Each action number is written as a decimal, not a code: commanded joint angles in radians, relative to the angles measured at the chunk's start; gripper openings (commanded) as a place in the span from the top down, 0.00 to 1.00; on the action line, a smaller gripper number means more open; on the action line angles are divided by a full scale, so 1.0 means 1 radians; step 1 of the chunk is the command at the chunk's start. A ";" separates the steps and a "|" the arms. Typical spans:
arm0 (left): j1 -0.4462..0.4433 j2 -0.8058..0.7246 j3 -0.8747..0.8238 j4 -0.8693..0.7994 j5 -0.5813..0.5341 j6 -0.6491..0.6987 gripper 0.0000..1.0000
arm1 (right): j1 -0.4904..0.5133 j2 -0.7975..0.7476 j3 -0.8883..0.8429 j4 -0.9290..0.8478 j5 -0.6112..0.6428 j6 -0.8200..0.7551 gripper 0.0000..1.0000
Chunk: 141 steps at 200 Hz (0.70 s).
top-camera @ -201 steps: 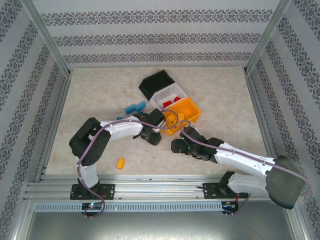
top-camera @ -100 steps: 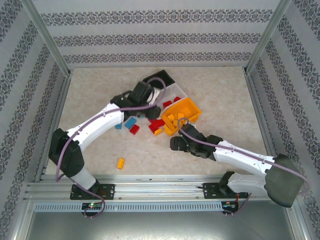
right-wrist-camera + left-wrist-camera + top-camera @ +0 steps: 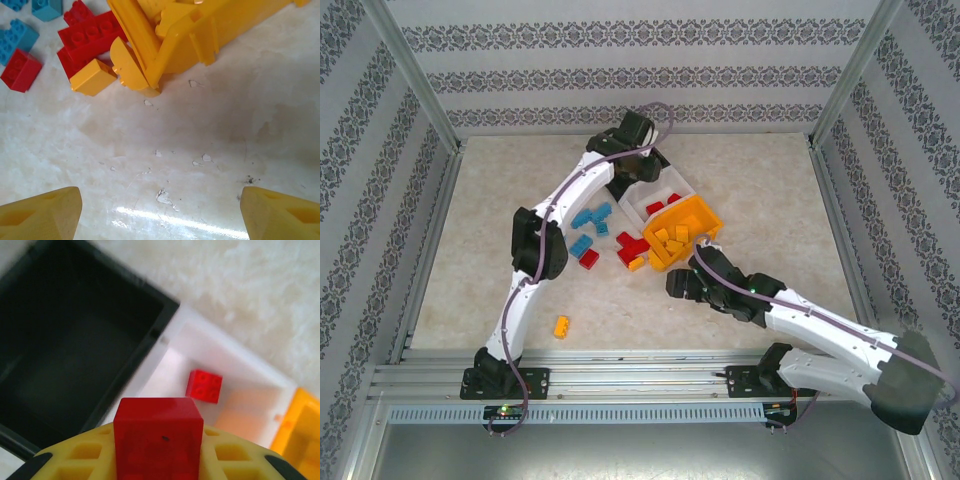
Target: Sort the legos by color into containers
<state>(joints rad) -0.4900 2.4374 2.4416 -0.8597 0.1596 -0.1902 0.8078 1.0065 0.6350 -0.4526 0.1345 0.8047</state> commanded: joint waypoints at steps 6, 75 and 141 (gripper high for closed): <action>-0.015 -0.023 -0.006 -0.059 0.034 -0.002 0.71 | -0.022 0.004 0.005 -0.026 0.022 -0.009 0.17; -0.032 -0.071 -0.101 -0.082 0.046 0.003 0.49 | -0.028 0.216 0.132 -0.018 -0.025 0.005 0.17; -0.029 -0.543 -0.717 0.117 -0.025 -0.006 0.37 | 0.027 0.562 0.375 0.038 -0.095 0.014 0.20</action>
<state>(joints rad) -0.5159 2.0781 1.8816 -0.8284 0.1818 -0.1909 0.8074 1.4796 0.9192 -0.4259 0.0689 0.8082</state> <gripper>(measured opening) 0.620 0.806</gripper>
